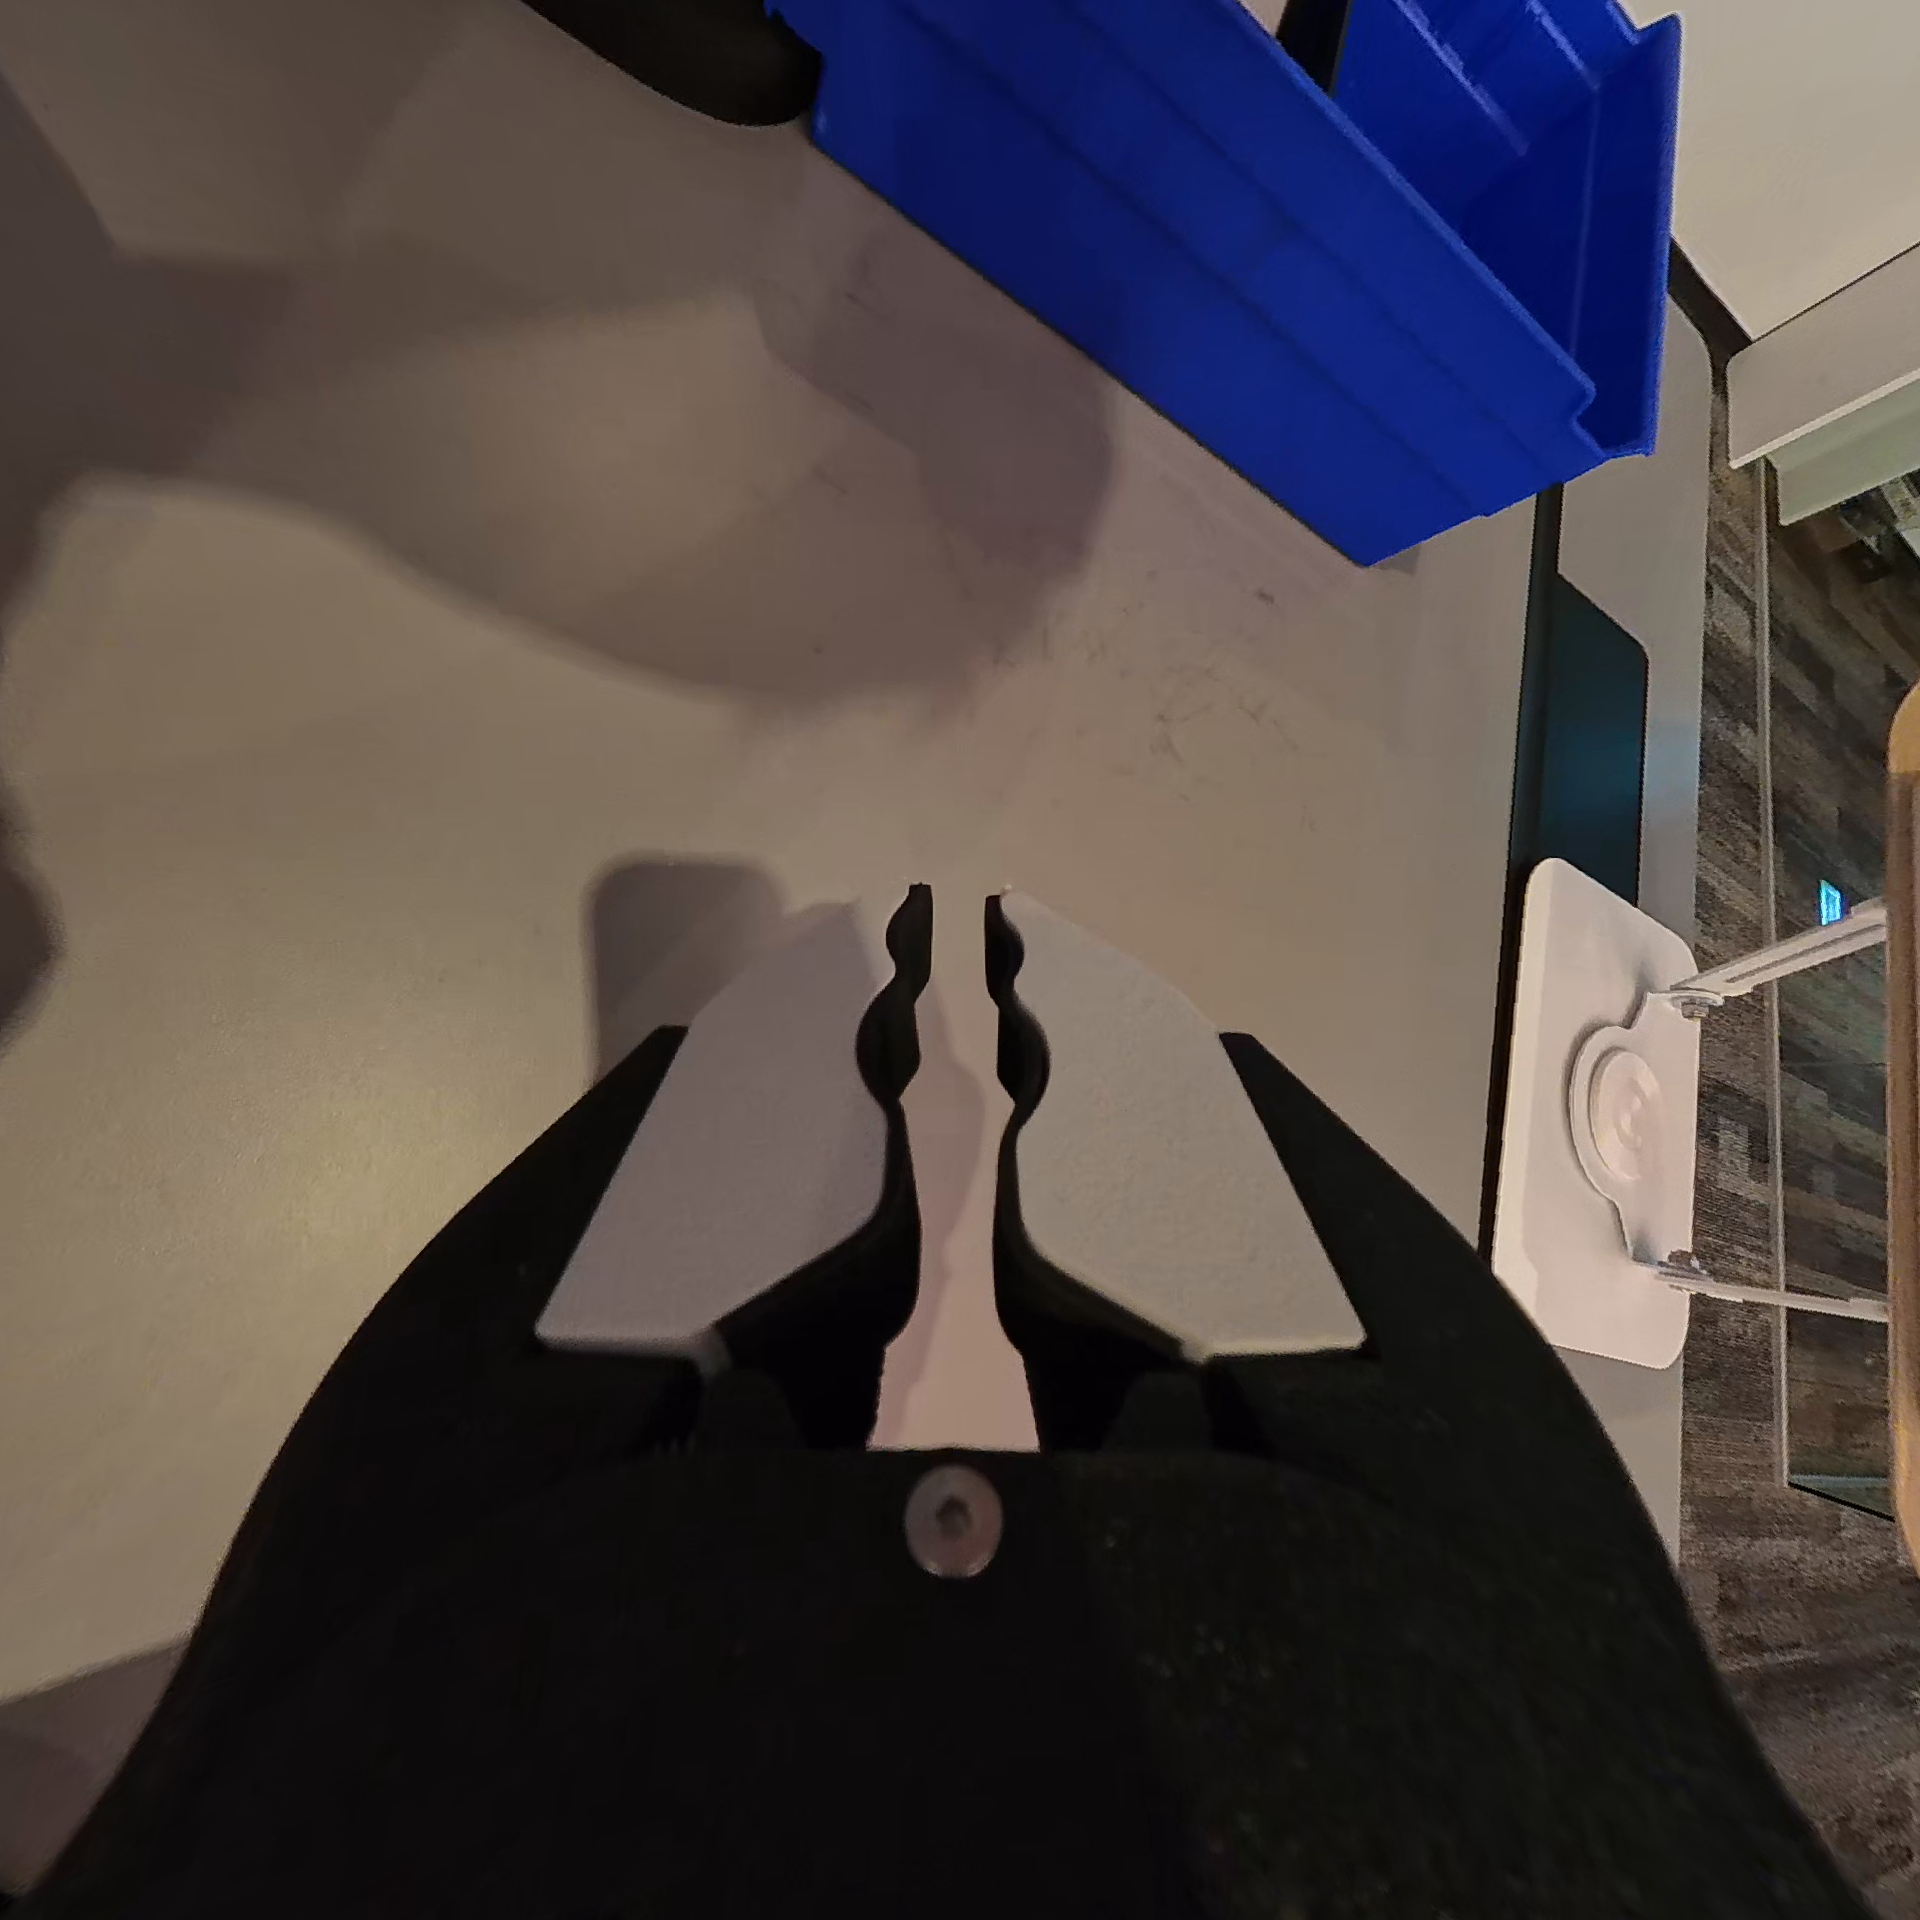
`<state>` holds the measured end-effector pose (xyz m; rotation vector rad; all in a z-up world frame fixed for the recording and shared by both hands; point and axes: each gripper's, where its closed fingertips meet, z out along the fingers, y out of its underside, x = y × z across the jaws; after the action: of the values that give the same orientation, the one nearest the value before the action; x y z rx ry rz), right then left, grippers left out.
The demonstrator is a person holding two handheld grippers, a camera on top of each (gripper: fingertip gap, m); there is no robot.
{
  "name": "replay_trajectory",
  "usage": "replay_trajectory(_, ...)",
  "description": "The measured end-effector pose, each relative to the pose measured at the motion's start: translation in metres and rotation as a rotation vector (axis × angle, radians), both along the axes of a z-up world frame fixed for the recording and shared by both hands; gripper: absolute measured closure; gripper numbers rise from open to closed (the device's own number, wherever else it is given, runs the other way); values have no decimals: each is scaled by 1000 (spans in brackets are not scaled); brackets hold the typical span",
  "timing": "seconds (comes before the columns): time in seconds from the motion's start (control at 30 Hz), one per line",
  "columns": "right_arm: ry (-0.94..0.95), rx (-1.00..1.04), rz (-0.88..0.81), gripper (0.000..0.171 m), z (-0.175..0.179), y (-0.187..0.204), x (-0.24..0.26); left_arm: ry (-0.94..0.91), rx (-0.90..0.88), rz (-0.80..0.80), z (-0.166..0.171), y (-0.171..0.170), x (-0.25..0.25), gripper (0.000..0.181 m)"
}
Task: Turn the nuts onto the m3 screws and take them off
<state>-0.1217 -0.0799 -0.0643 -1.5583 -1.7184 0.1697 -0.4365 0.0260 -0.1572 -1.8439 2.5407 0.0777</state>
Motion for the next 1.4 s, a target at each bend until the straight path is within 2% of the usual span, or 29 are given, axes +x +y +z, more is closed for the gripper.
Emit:
replay_trajectory(0.47, -21, 2, 6, 162, -1, -2, 0, -24, -32, 106, -1, -2, 2, 72)
replay_trajectory(0.83, -23, 1, 13, 161, -2, -3, -1, 36, 48, -9, 1, 3, 0, 67)
replay_trajectory(1.0, -23, -1, 14, 161, -1, -3, -1, 57, 93, 55, 1, 9, -6, 67)
replay_trajectory(1.07, -23, -1, 15, 161, -1, -4, -1, 41, 120, 59, 4, 12, -7, 76)
replay_trajectory(1.1, -22, -2, 17, 162, -1, -4, -1, 33, 125, 49, 6, 11, -8, 74)
replay_trajectory(1.4, -29, -1, 14, 161, -2, -4, -1, 7, -44, 158, 0, -1, -4, 70)
